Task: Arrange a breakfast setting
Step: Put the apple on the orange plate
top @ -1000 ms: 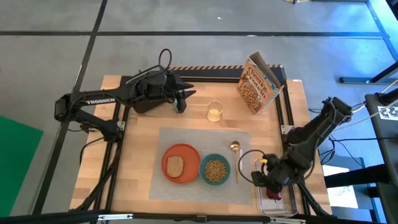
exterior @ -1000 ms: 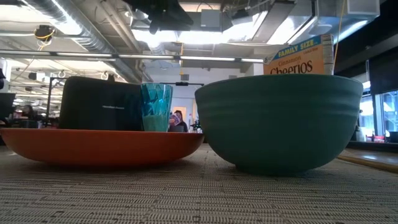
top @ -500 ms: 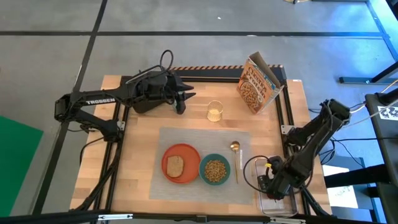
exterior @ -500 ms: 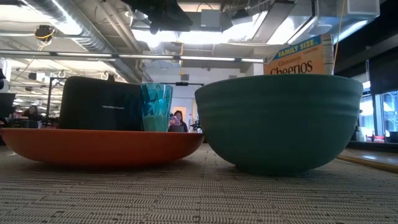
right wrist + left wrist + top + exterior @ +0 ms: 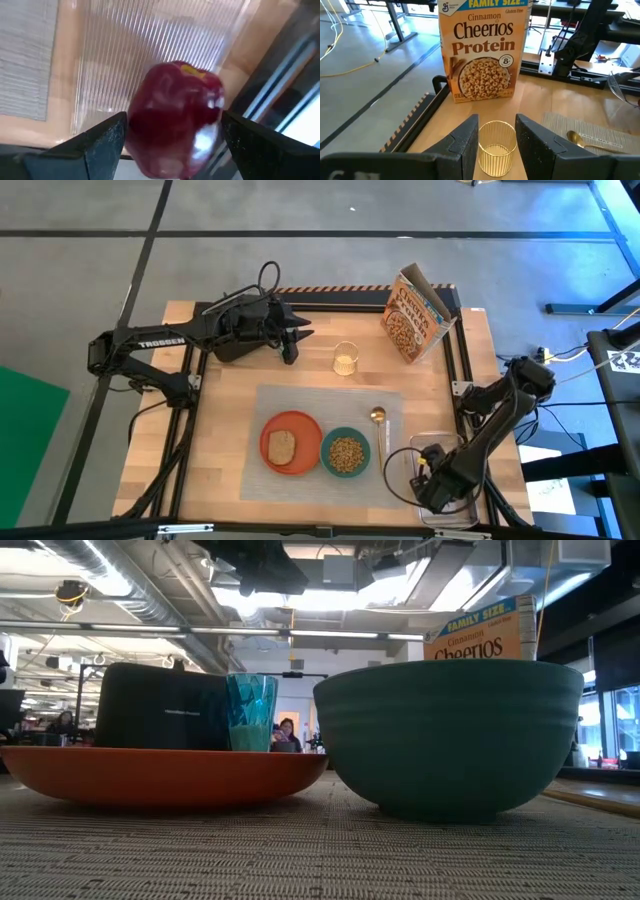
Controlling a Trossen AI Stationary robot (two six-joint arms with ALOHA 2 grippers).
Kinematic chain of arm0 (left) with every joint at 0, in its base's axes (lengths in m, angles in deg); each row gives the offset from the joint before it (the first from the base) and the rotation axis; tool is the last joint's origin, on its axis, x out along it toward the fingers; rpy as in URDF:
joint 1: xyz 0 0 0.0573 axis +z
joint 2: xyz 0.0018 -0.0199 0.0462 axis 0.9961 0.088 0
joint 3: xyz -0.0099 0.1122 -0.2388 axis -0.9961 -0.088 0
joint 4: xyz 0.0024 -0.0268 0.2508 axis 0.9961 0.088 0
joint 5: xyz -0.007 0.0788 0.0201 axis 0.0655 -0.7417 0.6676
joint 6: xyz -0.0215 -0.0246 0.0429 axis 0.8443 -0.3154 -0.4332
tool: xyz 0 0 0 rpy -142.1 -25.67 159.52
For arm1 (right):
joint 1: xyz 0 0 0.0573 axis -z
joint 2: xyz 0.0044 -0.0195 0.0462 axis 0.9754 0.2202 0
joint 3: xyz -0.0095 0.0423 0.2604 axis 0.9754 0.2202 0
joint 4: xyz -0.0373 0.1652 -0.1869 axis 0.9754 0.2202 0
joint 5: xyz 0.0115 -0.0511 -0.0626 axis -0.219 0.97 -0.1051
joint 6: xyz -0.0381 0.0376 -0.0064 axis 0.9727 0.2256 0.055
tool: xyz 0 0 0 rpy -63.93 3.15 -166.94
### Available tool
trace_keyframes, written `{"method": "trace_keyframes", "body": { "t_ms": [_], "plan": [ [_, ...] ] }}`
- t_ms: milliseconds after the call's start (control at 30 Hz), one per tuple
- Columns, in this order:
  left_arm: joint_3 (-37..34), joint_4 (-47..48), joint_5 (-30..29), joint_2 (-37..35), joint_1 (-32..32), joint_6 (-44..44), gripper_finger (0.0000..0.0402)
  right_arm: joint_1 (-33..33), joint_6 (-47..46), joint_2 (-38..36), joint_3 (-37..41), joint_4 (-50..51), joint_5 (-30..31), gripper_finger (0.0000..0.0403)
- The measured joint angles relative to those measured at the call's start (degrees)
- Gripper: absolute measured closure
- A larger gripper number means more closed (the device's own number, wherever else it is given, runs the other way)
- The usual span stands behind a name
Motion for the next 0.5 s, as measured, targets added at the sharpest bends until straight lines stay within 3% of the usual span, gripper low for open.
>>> {"method": "trace_keyframes", "body": {
  "t_ms": [500],
  "plan": [
    [0.0, 0.28, -0.01, 0.0, 0.0, 0.03, 0.0278, 0.04, -0.09, 3.34, -0.2, -5.11, 1.6, 0.0088]
  ]
}}
